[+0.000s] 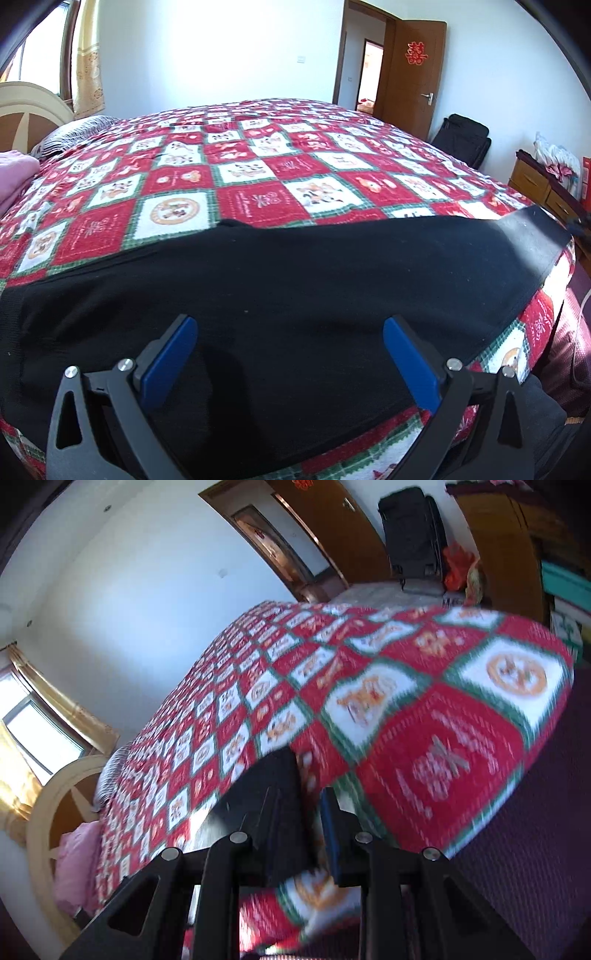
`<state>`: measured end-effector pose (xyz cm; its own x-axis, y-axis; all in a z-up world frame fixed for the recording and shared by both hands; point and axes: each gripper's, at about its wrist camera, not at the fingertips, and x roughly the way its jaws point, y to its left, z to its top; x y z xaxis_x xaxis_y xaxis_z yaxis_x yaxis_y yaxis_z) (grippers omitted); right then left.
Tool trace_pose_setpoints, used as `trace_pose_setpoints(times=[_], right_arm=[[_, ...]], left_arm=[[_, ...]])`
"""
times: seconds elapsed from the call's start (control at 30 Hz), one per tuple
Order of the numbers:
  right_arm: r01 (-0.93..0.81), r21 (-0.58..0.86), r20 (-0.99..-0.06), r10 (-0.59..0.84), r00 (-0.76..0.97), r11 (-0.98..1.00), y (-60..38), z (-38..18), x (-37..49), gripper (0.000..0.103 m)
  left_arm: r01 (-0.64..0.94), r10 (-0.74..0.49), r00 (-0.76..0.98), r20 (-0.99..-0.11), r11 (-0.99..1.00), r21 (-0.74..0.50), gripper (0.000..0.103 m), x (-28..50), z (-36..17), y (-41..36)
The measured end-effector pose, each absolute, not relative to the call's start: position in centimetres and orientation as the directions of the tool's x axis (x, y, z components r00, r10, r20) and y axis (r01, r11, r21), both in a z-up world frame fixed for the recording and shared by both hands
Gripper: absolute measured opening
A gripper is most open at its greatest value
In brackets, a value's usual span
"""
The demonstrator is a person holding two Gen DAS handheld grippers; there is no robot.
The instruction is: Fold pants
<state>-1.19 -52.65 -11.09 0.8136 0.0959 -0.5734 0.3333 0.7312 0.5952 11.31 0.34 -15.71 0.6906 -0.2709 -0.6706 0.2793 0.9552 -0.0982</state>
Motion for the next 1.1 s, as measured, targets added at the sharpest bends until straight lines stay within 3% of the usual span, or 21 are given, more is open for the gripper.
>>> trace_pose_setpoints(times=[0.53,0.63,1.1], right_arm=[[0.265,0.647,-0.543,0.188,0.818,0.715,-52.0,-13.7,1.8,0.024],[0.267,0.646,-0.543,0.184,0.819,0.715,-52.0,-13.5,1.7,0.015],[0.187,0.544,-0.487,0.126,0.865,0.818,-47.5,-8.4,1.9,0.01]], left_arm=[[0.243,-0.246,0.68,-0.69,0.964,-0.104,0.103,11.5,-16.5,1.8],[0.239,-0.247,0.679,-0.691,0.965,-0.11,0.103,11.6,-16.5,2.0],[0.235,-0.243,0.686,-0.686,0.966,-0.108,0.103,11.7,-16.1,2.4]])
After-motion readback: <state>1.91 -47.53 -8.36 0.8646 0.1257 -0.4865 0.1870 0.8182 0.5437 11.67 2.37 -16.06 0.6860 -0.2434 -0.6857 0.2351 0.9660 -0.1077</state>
